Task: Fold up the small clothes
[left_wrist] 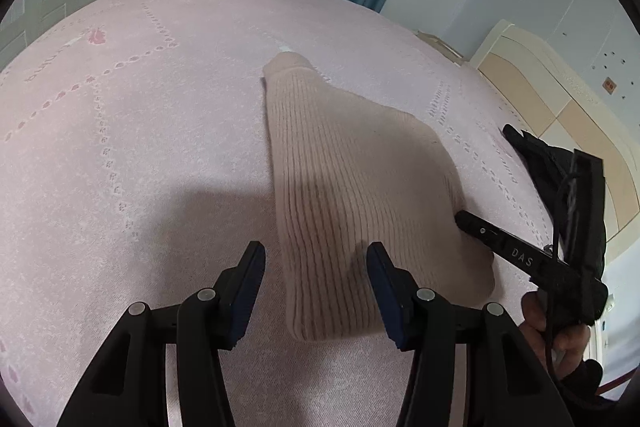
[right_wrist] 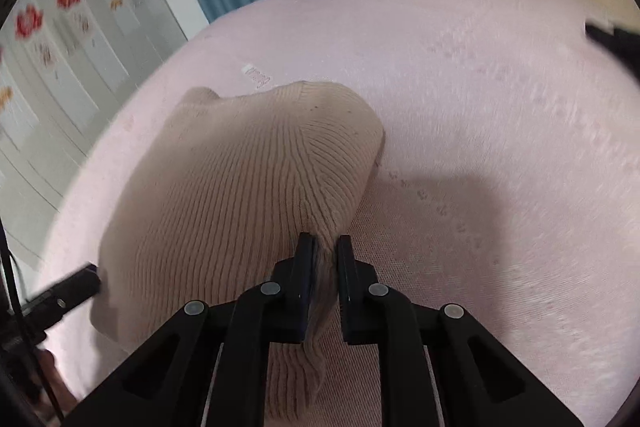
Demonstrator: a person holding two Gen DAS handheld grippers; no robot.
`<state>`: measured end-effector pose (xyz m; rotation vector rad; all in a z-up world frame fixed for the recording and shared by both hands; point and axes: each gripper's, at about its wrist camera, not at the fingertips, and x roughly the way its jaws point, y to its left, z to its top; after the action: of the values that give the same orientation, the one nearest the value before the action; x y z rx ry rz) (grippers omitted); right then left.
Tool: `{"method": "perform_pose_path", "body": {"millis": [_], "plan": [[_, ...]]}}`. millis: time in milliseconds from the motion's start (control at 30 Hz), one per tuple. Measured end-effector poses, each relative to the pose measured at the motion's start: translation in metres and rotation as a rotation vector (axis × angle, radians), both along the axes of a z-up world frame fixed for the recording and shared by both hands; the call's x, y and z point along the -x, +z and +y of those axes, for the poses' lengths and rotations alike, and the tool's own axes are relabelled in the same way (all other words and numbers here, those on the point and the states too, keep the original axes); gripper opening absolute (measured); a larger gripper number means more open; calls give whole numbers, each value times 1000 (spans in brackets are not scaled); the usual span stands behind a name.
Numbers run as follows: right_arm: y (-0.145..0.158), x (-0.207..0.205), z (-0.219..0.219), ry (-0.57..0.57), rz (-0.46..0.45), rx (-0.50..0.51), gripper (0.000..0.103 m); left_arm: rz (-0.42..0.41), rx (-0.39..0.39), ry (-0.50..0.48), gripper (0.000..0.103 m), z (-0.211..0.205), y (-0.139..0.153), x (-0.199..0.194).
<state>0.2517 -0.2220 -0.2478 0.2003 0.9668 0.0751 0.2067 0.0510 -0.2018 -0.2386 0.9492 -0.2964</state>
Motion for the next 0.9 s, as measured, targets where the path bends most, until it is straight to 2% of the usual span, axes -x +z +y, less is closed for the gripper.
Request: {"method": "perform_pose_path", "body": {"millis": [100,267,367,433,533,633,667,767,833,867,900], "plan": [[9,1,7,7,31,40,13,25,-24,21,51,0,4,0],[26,12,-4,-32,84,-15,18,51,-51,46,55,2,14,1],[42,22,-2,-25,108,39,23,33,-59,33,58,-2,30,6],[54,29,-2,-27,107,70,33,20,-70,39,61,-7,43,10],[79,49,-4,-40,72,112,38,-2,-89,49,68,-14,64,19],[105,67,-5,-40,43,147,51,-26,-149,64,73,-24,86,31],[113,72,-7,-47,28,158,53,-29,-181,69,74,-28,95,37],[138,93,-17,-67,9,153,56,-46,-205,75,77,-34,118,54],[153,108,-21,-78,4,140,65,-78,-212,86,81,-36,136,70],[163,119,-22,-89,-7,148,75,-93,-219,92,82,-37,145,79],[171,126,-22,-100,-21,165,80,-106,-224,93,83,-38,154,89]]}}
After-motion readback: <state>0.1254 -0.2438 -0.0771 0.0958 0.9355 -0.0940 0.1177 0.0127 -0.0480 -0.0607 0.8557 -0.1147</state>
